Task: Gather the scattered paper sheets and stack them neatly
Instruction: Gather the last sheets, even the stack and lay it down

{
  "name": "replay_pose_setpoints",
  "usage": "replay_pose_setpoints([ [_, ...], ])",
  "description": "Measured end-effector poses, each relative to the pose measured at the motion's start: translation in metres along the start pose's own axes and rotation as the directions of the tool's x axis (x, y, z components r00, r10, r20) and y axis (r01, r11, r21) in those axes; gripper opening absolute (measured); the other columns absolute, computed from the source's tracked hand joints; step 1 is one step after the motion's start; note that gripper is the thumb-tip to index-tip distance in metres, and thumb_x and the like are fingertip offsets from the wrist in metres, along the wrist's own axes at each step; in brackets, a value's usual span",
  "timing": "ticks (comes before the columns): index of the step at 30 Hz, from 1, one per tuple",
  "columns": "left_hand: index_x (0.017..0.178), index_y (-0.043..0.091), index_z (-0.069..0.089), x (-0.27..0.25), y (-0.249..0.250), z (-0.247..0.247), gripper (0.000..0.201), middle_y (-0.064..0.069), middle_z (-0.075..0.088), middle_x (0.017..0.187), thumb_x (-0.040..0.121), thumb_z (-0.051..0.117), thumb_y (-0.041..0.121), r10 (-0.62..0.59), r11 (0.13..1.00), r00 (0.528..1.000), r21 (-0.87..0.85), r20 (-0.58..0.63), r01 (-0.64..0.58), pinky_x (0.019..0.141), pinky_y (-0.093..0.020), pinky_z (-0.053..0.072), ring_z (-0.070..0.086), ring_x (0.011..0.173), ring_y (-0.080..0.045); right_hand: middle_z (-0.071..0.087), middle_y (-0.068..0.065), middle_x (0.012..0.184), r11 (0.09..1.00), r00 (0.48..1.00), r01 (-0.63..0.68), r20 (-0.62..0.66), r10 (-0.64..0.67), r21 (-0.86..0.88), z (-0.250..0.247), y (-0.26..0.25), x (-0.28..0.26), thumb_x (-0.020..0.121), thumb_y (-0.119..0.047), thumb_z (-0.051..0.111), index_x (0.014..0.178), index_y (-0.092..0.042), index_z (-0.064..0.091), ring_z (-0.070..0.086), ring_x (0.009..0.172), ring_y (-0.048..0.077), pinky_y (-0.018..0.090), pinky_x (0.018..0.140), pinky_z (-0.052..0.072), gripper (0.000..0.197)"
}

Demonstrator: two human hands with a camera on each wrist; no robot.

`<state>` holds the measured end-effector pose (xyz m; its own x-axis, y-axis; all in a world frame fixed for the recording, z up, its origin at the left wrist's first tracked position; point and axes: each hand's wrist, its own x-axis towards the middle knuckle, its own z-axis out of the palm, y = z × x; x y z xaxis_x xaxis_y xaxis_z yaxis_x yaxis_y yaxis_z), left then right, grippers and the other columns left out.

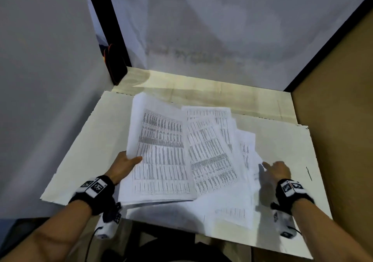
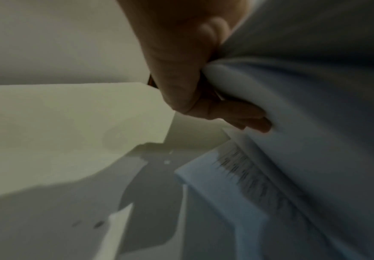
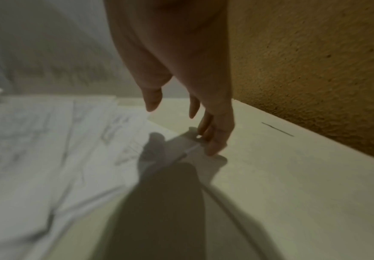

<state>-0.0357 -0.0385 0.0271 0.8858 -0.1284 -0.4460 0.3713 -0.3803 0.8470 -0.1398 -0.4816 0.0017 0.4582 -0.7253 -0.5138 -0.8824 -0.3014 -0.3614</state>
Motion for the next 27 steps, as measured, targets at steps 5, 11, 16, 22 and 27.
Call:
replay_pose_setpoints([
  [5, 0.117, -0.007, 0.055, 0.001, -0.015, -0.001, 0.031, -0.014, 0.059, 0.113, 0.087, 0.055, 0.001, -0.041, 0.999, 0.999, -0.028, -0.018, 0.04, 0.088, -0.031, 0.042, 0.057, 0.099, -0.022, 0.062, 0.026, 0.095, 0.998, 0.989, 0.045, 0.137, -0.051, 0.044, 0.032, -0.026, -0.008, 0.077, -0.043, 0.068, 0.095, 0.008, 0.058, 0.06, 0.097, 0.038, 0.032, 0.073, 0.041, 0.055],
  [11, 0.117, -0.006, 0.055, 0.005, -0.016, -0.004, 0.03, -0.012, 0.059, 0.111, 0.088, 0.054, 0.0, -0.02, 0.999, 0.999, -0.037, -0.026, 0.019, 0.07, -0.017, 0.048, 0.057, 0.096, -0.021, 0.058, 0.016, 0.079, 0.993, 0.968, 0.12, 0.219, -0.121, 0.017, 0.052, -0.059, -0.028, 0.081, -0.041, 0.064, 0.064, -0.006, 0.053, 0.055, 0.079, 0.026, 0.027, 0.069, 0.039, 0.041],
  [16, 0.103, 0.006, 0.06, 0.006, -0.023, -0.005, 0.015, -0.011, 0.06, 0.096, 0.089, 0.056, 0.007, -0.032, 0.999, 0.999, -0.004, -0.031, 0.032, 0.062, -0.019, 0.042, 0.054, 0.08, -0.019, 0.06, 0.019, 0.11, 0.981, 0.97, 0.045, 0.226, -0.088, 0.187, 0.071, -0.067, -0.036, 0.073, -0.029, 0.076, 0.119, 0.002, 0.052, 0.06, 0.097, 0.03, 0.03, 0.08, 0.047, 0.06],
  [22, 0.106, 0.004, 0.061, 0.002, -0.023, -0.006, 0.018, -0.011, 0.062, 0.097, 0.088, 0.056, 0.007, -0.025, 1.0, 0.999, -0.009, -0.039, 0.024, 0.07, -0.024, 0.044, 0.058, 0.087, -0.022, 0.059, 0.014, 0.08, 0.96, 0.931, 0.119, 0.306, -0.196, 0.253, 0.079, -0.082, -0.041, 0.075, -0.006, 0.07, 0.102, 0.004, 0.059, 0.055, 0.067, 0.025, 0.027, 0.058, 0.043, 0.031],
  [27, 0.108, 0.002, 0.061, -0.003, -0.02, -0.017, 0.021, -0.012, 0.064, 0.099, 0.089, 0.056, 0.008, 0.009, 1.0, 0.998, -0.028, -0.068, -0.011, 0.074, -0.027, 0.046, 0.06, 0.087, -0.024, 0.057, 0.014, 0.103, 0.941, 0.926, 0.292, 0.197, -0.323, 0.172, 0.03, -0.08, -0.023, 0.079, -0.006, 0.067, 0.118, 0.001, 0.054, 0.056, 0.091, 0.029, 0.03, 0.074, 0.042, 0.042],
])
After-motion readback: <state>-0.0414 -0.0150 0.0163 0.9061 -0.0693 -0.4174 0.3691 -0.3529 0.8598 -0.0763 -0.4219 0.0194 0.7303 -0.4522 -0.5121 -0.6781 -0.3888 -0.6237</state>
